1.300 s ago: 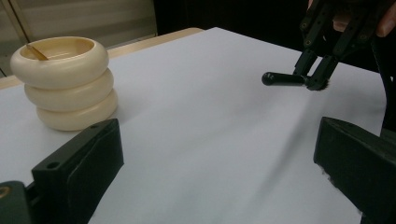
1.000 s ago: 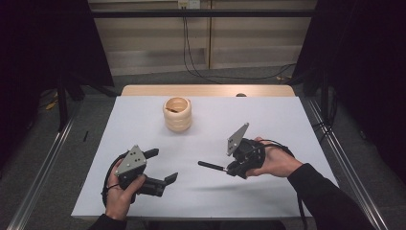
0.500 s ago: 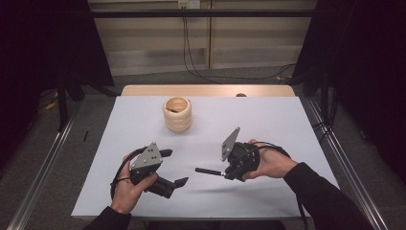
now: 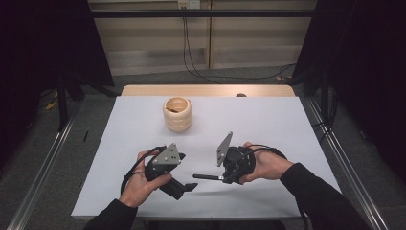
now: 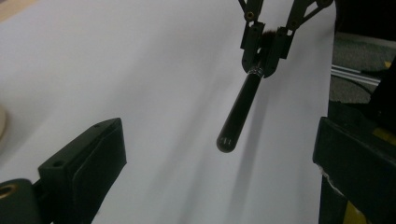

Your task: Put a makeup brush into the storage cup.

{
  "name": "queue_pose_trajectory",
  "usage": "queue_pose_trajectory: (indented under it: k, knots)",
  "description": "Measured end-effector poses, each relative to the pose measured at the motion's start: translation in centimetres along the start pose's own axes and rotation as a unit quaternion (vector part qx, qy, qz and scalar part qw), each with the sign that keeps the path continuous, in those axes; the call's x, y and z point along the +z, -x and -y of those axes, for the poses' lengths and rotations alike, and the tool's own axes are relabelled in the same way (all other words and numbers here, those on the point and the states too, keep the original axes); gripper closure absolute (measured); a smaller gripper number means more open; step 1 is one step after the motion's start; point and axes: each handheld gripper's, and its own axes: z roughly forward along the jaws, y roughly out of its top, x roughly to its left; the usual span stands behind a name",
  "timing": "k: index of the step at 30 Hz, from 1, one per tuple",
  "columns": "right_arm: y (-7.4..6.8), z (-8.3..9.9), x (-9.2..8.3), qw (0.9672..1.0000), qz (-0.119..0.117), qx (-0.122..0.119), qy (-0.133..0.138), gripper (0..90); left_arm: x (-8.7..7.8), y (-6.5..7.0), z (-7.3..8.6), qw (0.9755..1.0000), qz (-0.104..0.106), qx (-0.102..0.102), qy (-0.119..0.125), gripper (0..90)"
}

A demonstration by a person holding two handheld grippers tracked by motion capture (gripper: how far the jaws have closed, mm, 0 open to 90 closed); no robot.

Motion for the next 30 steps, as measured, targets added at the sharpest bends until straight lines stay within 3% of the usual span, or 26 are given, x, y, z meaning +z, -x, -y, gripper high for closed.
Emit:
queue_pose_trajectory:
  k: [3,8,10,11,17,25,28,30]
  knots:
    - [0.1,-0.1,0.1,1.0000,-0.002,-0.004,-0.002,78.0,0.5,0.2,-0.3,0.9998,0.007,0.015,-0.011,3.1]
    - [0.0,-0.4,0.3,0.9998,-0.007,-0.015,-0.007,78.0,1.3,0.2,-0.6,0.9988,0.022,0.024,-0.038,3.8]
    - [0.1,-0.6,0.4,0.9997,0.005,-0.024,-0.003,78.0,1.7,0.2,-0.6,0.9982,0.024,0.030,-0.047,4.5]
    - [-0.1,-0.6,0.4,0.9998,-0.007,-0.018,-0.010,78.0,1.8,0.2,-0.6,0.9978,0.026,0.034,-0.051,5.6]
    - [-0.2,-0.9,0.5,0.9997,-0.008,-0.018,-0.013,78.0,2.3,0.2,-0.6,0.9974,0.035,0.030,-0.056,6.0]
    - [-0.4,-1.3,1.0,0.9994,-0.005,-0.032,-0.011,78.0,2.9,0.3,-0.8,0.9975,0.016,0.033,-0.060,10.9]
    - [-0.4,-1.4,1.1,0.9995,-0.009,-0.030,-0.009,78.0,3.1,0.4,-0.9,0.9962,0.028,0.042,-0.070,11.3]
    - [-0.4,-1.4,1.2,0.9994,-0.009,-0.033,-0.008,78.0,3.2,0.6,-0.9,0.9953,0.034,0.051,-0.074,16.6]
